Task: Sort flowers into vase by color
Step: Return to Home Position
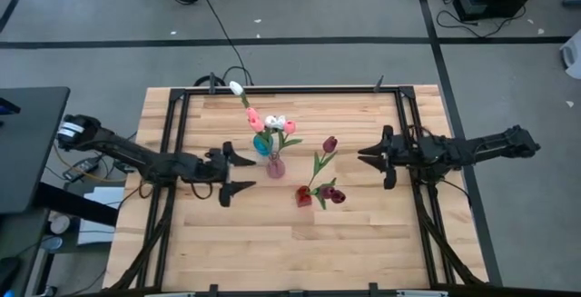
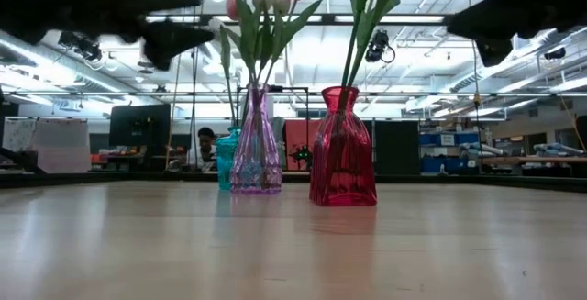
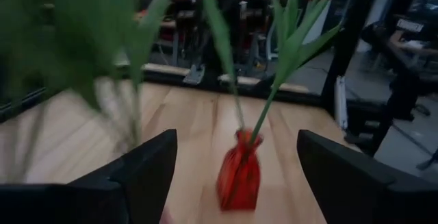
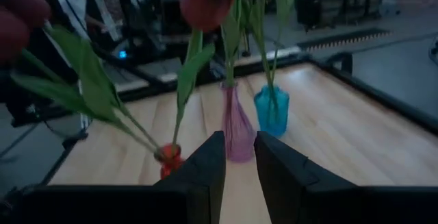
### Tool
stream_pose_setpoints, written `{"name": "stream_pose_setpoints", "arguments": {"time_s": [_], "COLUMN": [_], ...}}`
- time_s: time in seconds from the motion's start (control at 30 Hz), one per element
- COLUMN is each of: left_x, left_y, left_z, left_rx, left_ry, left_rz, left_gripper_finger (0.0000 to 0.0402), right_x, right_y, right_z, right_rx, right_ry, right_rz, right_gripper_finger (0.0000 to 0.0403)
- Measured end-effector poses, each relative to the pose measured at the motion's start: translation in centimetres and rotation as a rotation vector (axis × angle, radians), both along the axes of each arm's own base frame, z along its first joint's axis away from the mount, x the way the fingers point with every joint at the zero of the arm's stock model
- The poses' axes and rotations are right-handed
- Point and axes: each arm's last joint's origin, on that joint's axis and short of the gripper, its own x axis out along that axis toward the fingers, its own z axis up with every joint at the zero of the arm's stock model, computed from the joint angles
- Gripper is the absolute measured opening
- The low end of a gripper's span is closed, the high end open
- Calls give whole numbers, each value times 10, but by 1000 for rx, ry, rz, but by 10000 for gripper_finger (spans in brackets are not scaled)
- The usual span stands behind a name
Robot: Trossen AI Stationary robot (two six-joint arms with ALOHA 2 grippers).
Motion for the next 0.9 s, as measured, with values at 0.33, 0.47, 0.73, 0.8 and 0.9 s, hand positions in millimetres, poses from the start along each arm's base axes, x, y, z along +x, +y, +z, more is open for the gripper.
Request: {"name": "stream_pose_setpoints", "arguments": {"time_s": [0.33,0.47,0.73,0.8,0.9], "left_x": [-36,-45,-60,-62,-66], "left_y": [11,13,17,17,17], "left_z": [-18,-19,-16,-16,-18], "left_rx": [-44,-61,-64,-61,-55], "left_ry": [-44,-52,-47,-36,-14], "left_rz": [50,47,47,41,7], "left_gripper_finger": [307,307,307,307,307], "right_x": [-19,-24,-30,-32,-31], "right_y": [-6,-7,-8,-9,-8], "right_z": [-1,-8,-20,-23,-29], "right_rx": [-49,-59,-116,-130,-141], "right_ry": [-107,-157,-246,-255,-268], "right_rz": [-95,-111,-116,-117,-118], "right_gripper_finger": [93,93,93,93,93]}}
